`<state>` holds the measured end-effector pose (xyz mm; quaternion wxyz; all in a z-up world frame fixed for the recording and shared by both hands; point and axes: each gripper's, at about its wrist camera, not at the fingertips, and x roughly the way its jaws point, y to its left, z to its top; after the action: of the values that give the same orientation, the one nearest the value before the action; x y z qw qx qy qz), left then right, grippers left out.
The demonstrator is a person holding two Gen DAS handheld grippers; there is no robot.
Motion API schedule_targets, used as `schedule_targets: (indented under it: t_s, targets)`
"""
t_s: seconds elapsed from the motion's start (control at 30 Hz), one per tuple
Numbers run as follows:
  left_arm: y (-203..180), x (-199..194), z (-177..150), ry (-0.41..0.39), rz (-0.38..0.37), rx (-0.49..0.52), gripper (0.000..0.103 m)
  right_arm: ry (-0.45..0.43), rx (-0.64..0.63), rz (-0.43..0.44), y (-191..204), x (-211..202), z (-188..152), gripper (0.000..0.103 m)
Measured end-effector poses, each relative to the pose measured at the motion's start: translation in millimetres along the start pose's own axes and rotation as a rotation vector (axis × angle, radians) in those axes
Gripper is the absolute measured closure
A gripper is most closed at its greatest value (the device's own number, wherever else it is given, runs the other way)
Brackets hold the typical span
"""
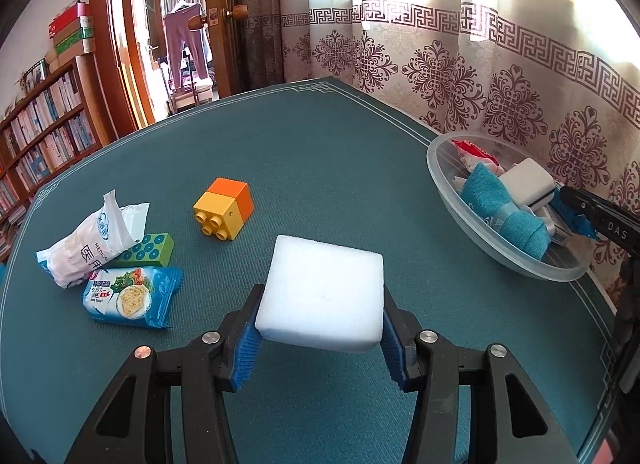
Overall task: Organize objects
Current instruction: 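Open the right gripper over the bowl to drop the cracker packet while left gripper lowers the sponge in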
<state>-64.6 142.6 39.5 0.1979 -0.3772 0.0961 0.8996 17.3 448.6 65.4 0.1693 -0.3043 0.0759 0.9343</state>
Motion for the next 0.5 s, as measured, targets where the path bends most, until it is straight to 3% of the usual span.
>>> schedule_targets:
  t_s: [0.5]
  targets:
    - [-43.6,5.9,17.5,-0.020,-0.068,0.080,0.048,-0.106,-0.043,0.008,11.0,-27.0,1.8,0.058]
